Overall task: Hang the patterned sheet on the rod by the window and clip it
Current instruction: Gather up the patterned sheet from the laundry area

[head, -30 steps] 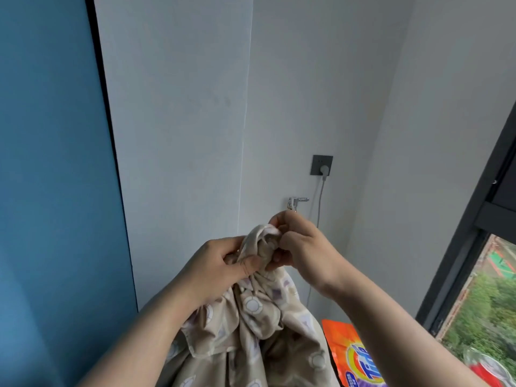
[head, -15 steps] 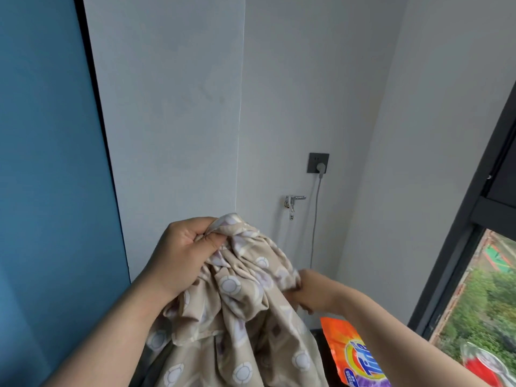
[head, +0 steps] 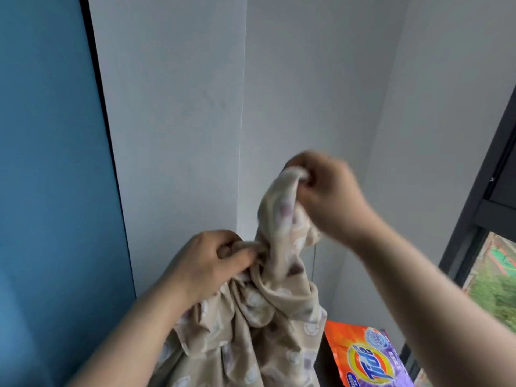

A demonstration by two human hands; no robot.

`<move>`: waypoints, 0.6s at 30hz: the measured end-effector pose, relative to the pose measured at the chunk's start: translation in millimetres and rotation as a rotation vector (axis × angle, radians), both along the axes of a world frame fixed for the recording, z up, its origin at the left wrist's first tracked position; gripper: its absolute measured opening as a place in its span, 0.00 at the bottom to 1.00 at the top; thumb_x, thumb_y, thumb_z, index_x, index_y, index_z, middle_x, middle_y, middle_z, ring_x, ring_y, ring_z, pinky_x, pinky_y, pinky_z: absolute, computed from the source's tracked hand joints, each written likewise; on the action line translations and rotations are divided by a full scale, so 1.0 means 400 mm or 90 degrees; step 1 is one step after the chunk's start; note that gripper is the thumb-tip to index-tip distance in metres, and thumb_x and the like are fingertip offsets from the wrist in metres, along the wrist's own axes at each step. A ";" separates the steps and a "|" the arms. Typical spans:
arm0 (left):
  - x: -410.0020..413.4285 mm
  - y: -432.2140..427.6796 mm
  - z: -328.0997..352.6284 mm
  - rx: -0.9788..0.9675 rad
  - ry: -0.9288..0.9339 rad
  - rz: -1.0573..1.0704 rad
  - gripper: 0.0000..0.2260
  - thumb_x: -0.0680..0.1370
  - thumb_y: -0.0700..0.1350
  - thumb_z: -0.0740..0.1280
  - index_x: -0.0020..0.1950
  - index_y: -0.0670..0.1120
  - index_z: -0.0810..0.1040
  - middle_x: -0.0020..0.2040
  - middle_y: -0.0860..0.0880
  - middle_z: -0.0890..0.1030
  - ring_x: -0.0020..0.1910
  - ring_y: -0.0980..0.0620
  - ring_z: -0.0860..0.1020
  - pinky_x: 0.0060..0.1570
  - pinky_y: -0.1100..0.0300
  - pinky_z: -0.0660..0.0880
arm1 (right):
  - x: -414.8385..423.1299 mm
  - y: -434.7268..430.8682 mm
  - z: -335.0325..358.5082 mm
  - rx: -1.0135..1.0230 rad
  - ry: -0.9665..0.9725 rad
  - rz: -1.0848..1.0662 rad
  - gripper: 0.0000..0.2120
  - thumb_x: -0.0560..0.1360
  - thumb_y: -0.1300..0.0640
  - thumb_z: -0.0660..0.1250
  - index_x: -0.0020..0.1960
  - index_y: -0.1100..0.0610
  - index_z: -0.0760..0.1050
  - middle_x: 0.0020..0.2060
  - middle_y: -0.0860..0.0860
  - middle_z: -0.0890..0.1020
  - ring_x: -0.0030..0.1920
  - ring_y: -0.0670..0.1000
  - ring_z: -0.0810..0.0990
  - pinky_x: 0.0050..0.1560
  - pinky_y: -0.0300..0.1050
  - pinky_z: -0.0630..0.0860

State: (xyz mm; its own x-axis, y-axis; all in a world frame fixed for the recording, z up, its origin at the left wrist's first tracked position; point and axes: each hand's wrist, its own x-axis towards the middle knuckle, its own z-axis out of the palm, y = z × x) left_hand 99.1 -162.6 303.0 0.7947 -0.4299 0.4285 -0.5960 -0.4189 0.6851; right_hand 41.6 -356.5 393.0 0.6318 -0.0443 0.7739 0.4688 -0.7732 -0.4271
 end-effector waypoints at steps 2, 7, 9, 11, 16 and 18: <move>-0.022 -0.010 -0.016 0.025 0.007 -0.004 0.35 0.56 0.81 0.60 0.39 0.51 0.80 0.31 0.53 0.79 0.34 0.57 0.78 0.37 0.54 0.74 | -0.010 0.032 -0.088 -0.022 0.069 0.047 0.15 0.65 0.63 0.62 0.44 0.46 0.76 0.42 0.48 0.81 0.43 0.45 0.79 0.44 0.36 0.73; -0.031 -0.015 -0.058 0.018 -0.016 0.040 0.20 0.60 0.68 0.67 0.36 0.53 0.79 0.30 0.56 0.77 0.32 0.58 0.76 0.33 0.58 0.72 | -0.045 0.032 -0.238 0.139 0.141 0.118 0.16 0.65 0.65 0.56 0.44 0.47 0.73 0.36 0.41 0.79 0.38 0.44 0.76 0.40 0.38 0.72; -0.034 -0.001 -0.075 -0.039 0.016 -0.027 0.13 0.62 0.63 0.67 0.36 0.55 0.81 0.29 0.58 0.78 0.31 0.60 0.76 0.33 0.63 0.70 | -0.052 0.023 -0.296 0.142 0.162 0.106 0.15 0.71 0.69 0.59 0.43 0.50 0.75 0.35 0.44 0.80 0.37 0.44 0.77 0.39 0.39 0.73; -0.029 0.019 -0.089 -0.101 0.038 -0.065 0.10 0.63 0.60 0.67 0.34 0.55 0.81 0.30 0.59 0.79 0.31 0.62 0.76 0.33 0.68 0.68 | -0.056 0.013 -0.348 0.144 0.185 0.088 0.16 0.73 0.70 0.63 0.42 0.49 0.76 0.37 0.45 0.82 0.38 0.44 0.79 0.40 0.40 0.76; 0.017 0.054 -0.126 -0.236 0.136 -0.045 0.12 0.59 0.55 0.69 0.35 0.49 0.82 0.33 0.44 0.79 0.35 0.52 0.75 0.38 0.60 0.69 | -0.011 -0.051 -0.485 0.101 0.207 -0.056 0.07 0.72 0.57 0.64 0.45 0.46 0.73 0.50 0.44 0.80 0.53 0.44 0.76 0.53 0.37 0.71; 0.025 0.057 -0.132 -0.276 0.187 -0.038 0.13 0.57 0.52 0.69 0.39 0.51 0.83 0.35 0.44 0.77 0.34 0.47 0.72 0.38 0.57 0.67 | 0.017 -0.076 -0.512 0.215 0.292 -0.064 0.06 0.74 0.60 0.70 0.44 0.53 0.73 0.42 0.44 0.79 0.44 0.43 0.76 0.46 0.42 0.74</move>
State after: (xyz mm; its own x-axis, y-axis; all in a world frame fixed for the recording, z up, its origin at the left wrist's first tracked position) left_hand 109.1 -139.9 250.1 0.8877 -0.3106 0.3398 -0.3668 -0.0312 0.9298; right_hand 48.5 -386.8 188.3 0.8791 -0.3180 0.3550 0.1094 -0.5904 -0.7997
